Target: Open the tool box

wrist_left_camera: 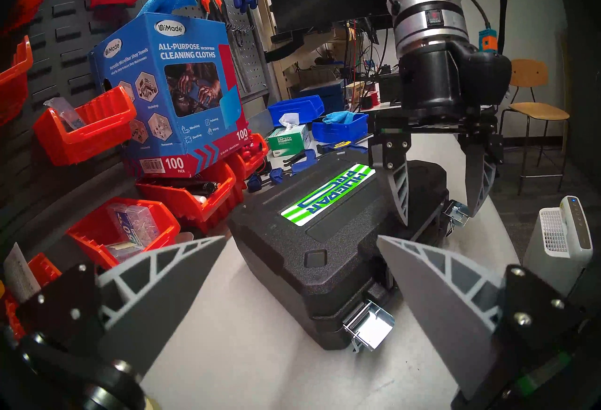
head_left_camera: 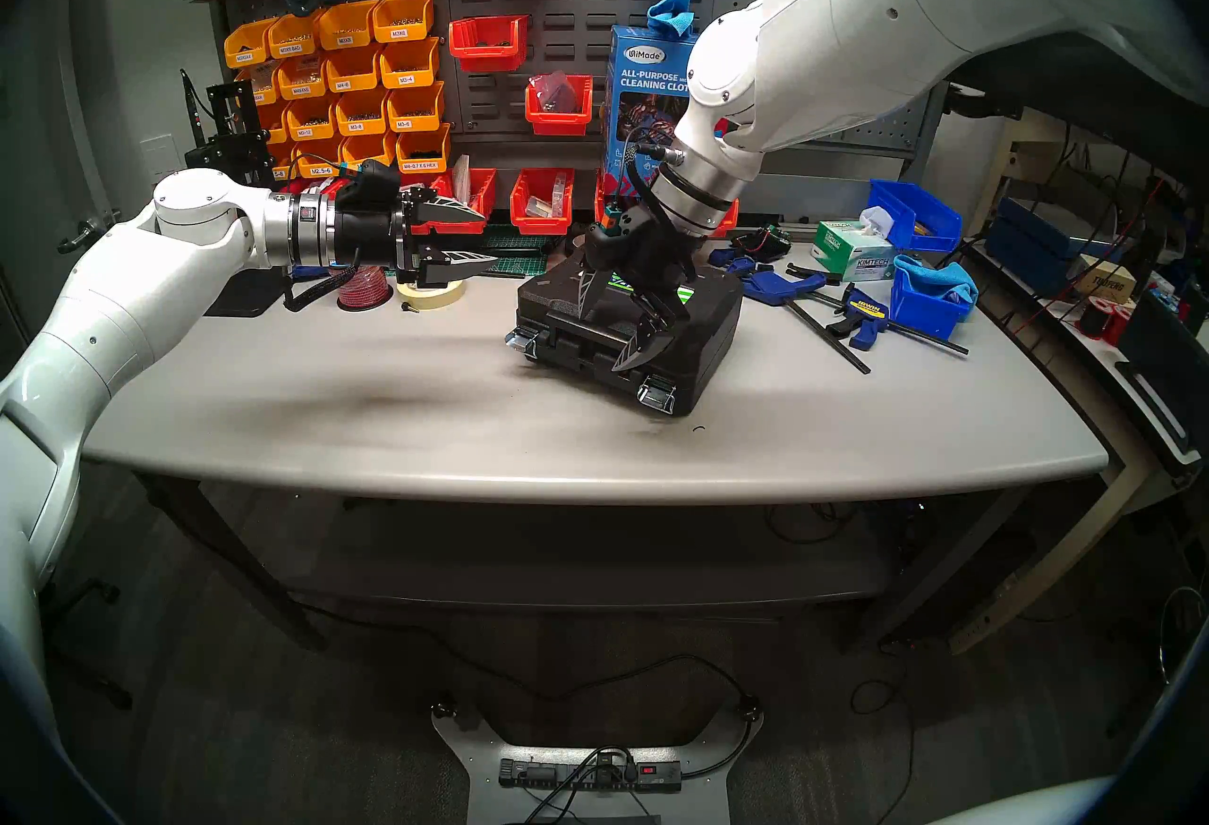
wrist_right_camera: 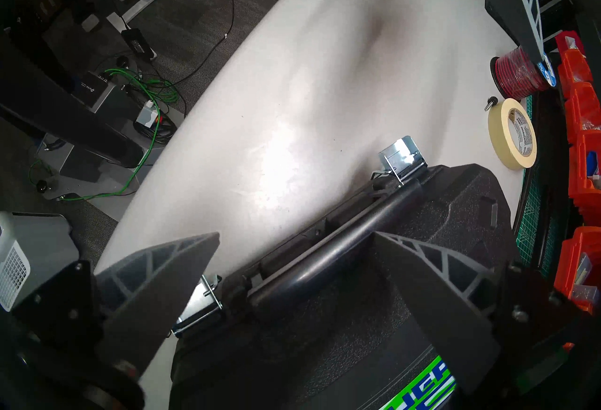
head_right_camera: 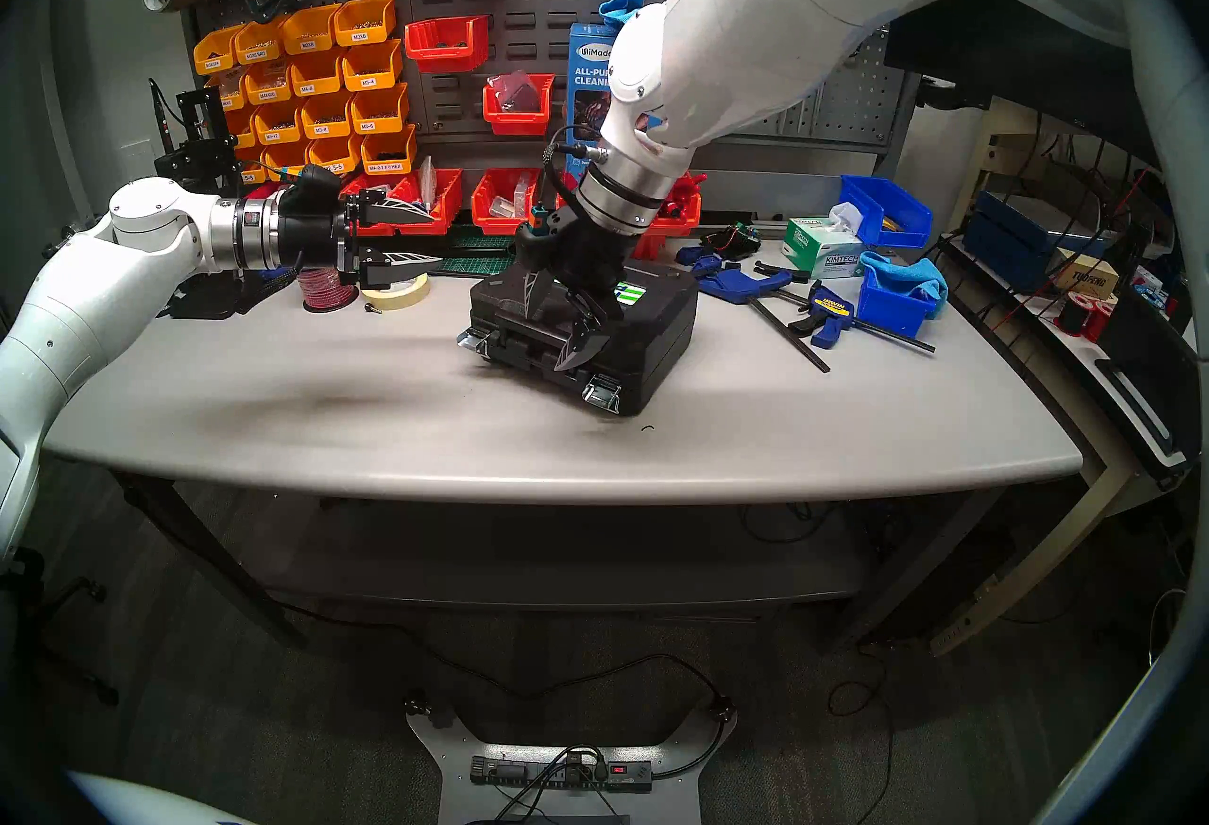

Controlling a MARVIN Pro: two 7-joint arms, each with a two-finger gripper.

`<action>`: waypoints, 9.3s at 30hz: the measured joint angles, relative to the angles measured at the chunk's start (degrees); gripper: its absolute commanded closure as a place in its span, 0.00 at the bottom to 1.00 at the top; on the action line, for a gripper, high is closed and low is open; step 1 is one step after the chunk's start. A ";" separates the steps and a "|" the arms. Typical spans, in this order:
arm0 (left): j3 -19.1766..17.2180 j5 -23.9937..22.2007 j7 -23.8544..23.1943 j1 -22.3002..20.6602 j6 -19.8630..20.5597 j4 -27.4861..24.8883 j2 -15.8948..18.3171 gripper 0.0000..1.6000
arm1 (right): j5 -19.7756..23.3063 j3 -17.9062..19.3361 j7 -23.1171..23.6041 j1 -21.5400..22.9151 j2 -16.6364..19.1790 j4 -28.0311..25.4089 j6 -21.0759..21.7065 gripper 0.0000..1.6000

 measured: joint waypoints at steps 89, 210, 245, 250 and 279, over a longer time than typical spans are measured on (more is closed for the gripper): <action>0.01 0.13 0.23 -0.11 0.01 1.70 -0.42 0.00 | -4.67 -4.37 -2.99 1.45 -5.05 -0.34 -0.26 1.00; -0.79 -1.87 4.16 2.48 0.89 -6.09 3.35 0.00 | -7.06 -5.13 11.62 -14.75 -8.22 39.08 -11.17 1.00; -0.73 -1.90 3.81 2.51 1.01 -3.61 3.25 0.00 | -7.96 -7.90 13.00 -30.51 -13.94 60.12 -4.65 1.00; -0.74 -1.90 3.64 2.58 0.89 -3.51 3.60 0.00 | -8.07 -8.18 11.57 -31.07 -15.39 61.26 -3.36 1.00; -0.74 -2.08 3.06 3.31 0.47 -4.07 4.83 0.00 | -8.08 -8.59 7.04 -33.08 -18.81 62.84 0.37 0.00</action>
